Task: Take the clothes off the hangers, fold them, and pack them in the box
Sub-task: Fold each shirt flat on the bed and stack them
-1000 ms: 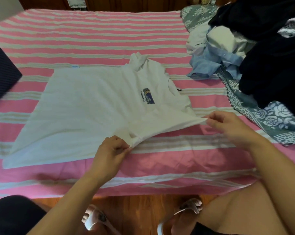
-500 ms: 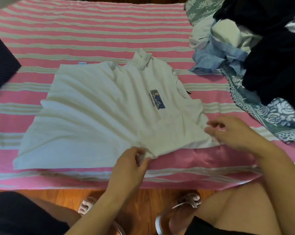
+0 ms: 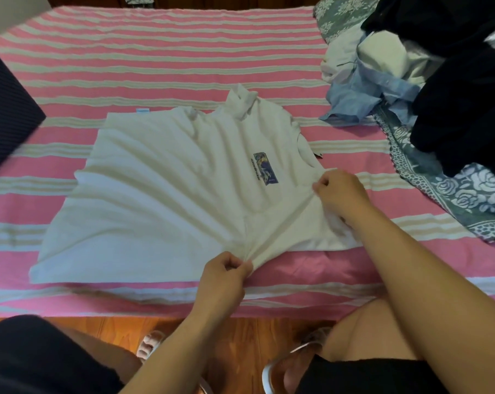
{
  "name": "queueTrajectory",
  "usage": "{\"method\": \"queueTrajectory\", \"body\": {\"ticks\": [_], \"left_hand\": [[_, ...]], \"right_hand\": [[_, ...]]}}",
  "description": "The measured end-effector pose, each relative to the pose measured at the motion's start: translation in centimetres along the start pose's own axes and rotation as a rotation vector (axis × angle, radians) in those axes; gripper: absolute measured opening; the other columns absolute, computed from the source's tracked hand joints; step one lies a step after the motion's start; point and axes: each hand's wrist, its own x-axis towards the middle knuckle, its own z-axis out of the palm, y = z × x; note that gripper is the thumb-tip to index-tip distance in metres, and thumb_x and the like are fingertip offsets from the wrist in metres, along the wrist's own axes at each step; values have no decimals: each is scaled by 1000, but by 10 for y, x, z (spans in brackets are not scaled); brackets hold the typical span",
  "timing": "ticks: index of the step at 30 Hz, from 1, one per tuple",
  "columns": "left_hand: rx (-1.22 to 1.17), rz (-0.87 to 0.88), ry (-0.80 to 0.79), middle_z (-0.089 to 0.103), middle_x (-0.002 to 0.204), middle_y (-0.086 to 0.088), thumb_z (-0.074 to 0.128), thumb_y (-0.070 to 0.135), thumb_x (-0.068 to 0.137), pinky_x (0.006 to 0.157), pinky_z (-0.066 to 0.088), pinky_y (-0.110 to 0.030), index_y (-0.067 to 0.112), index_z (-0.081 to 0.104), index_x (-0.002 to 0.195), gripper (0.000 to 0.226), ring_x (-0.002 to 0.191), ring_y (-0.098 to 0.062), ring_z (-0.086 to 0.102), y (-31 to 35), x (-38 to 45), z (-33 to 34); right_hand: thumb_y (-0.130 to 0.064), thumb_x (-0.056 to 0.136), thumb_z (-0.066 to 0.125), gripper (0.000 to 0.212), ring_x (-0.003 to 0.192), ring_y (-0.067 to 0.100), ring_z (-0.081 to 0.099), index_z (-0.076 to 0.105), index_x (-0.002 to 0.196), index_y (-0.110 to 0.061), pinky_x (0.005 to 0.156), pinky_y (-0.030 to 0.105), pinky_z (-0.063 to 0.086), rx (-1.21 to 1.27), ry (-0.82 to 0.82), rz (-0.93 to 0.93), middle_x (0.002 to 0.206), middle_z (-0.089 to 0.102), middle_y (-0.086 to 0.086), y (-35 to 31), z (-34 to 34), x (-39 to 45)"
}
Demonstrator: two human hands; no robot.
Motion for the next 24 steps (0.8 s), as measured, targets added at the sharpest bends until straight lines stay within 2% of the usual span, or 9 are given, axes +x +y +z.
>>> {"method": "queueTrajectory", "body": {"ticks": [2,5,8,10,15,18,20,21,24], "left_hand": [[26,-29,-49,48,50,-4,64,19,96,48,37,-28,6,54,76,26,42,-20,46,3,-1,-3],[337,132,1,61,55,-2,56,31,98,48,47,-25,4,62,82,31,42,-17,58,15,2,-11],[502,274,142,71,88,1,54,51,96,63,53,-31,23,63,102,29,66,-17,68,37,19,-20],[590,258,90,70,99,-1,54,55,95,72,55,-36,24,59,114,37,77,-23,69,51,33,-19],[613,252,41,70,79,-25,55,23,94,65,58,-50,-7,65,84,32,55,-26,60,65,61,-20],[592,262,80,69,78,-22,54,27,98,70,57,-48,-3,63,86,34,60,-32,65,63,60,-25],[617,274,64,68,80,-7,51,38,101,71,58,-43,13,58,91,28,67,-28,68,59,53,-34],[606,271,82,67,83,-1,51,44,101,71,57,-40,18,56,94,27,68,-25,68,57,50,-45],[671,263,315,67,89,1,51,47,100,71,52,-38,22,56,102,26,79,-22,64,38,48,-116]], "right_hand": [[-30,97,58,26,79,28,61,62,79,-12,63,33,40,-72,-55,-2,75,63,4,3,3,-2],[-36,96,59,24,77,23,61,60,81,-18,62,33,42,-30,-60,5,78,63,1,6,8,-3],[-41,92,62,23,77,18,61,62,86,-18,64,33,45,52,-66,23,81,64,-3,5,7,-4],[-37,92,64,19,80,18,62,64,88,-18,68,34,47,68,-77,19,84,65,-4,7,9,-5],[-28,96,60,14,76,16,57,61,85,-21,60,28,40,154,25,-51,81,62,-5,1,7,-7],[-32,96,59,15,79,21,59,59,86,-21,61,31,40,48,1,-64,83,62,-2,3,11,-8],[-32,95,61,12,92,26,61,60,99,-21,71,35,45,-53,-27,-61,99,63,2,2,14,-9],[-32,95,62,21,102,28,58,60,112,-20,80,38,47,-84,-10,-73,111,61,4,-2,13,-10],[-29,96,61,41,119,34,48,52,135,-16,97,44,44,-131,114,-194,129,49,11,-26,13,-21]]}}
